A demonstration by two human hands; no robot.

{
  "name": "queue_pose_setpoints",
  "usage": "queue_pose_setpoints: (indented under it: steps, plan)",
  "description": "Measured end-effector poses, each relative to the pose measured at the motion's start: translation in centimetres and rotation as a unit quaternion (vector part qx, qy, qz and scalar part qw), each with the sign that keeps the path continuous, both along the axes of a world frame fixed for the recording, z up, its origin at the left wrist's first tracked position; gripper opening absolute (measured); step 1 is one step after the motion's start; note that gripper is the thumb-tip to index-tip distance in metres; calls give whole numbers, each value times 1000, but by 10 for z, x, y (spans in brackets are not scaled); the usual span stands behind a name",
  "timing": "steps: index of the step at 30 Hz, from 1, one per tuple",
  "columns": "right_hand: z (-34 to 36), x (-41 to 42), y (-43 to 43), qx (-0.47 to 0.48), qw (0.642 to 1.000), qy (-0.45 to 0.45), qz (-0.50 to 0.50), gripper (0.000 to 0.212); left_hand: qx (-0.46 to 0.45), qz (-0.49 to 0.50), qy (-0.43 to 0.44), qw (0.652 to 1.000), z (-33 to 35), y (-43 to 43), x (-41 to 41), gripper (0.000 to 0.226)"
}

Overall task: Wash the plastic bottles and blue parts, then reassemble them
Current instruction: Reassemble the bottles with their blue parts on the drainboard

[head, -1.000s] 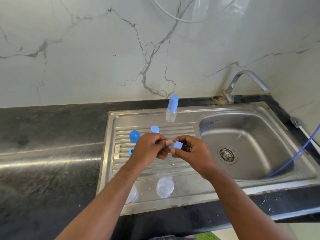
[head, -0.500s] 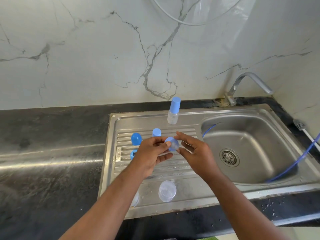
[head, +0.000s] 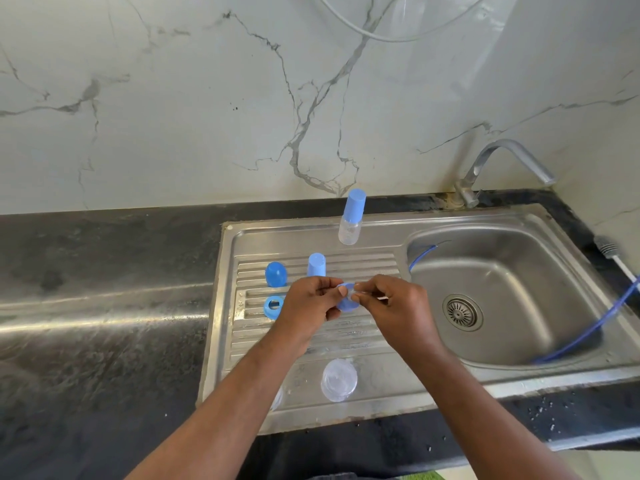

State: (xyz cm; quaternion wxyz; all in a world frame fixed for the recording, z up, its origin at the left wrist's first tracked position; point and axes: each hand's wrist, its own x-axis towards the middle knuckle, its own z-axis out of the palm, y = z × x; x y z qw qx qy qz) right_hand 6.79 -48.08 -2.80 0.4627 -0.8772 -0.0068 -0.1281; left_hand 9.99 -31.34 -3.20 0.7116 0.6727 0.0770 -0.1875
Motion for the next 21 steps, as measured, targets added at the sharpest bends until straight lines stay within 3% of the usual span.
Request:
queue_pose_setpoints:
  steps: [3, 6, 10, 13, 18, 21]
  plan:
    - [-1, 2, -3, 24, 996, 78, 39, 17, 2, 3, 10, 1000, -4, 3, 0, 13]
    - [-1, 6, -4, -31, 987, 128, 90, 50, 13, 13, 19, 1000, -7, 1, 2, 22]
    - [-9, 10, -3, -38, 986, 138, 79, 39, 56, -7, 31, 998, -14, -2, 15, 18]
    - [-18, 10, -7, -14, 984, 167, 55, 41, 143, -25, 7, 989, -19, 3, 39, 19]
    - [-25, 2, -14, -7, 978, 205, 49, 41, 273, -137, -34, 952, -18, 16, 54, 15]
    - [-31, -8, -20, -20, 974, 221, 44, 44, 346, -289, -61, 890, -17, 15, 34, 23]
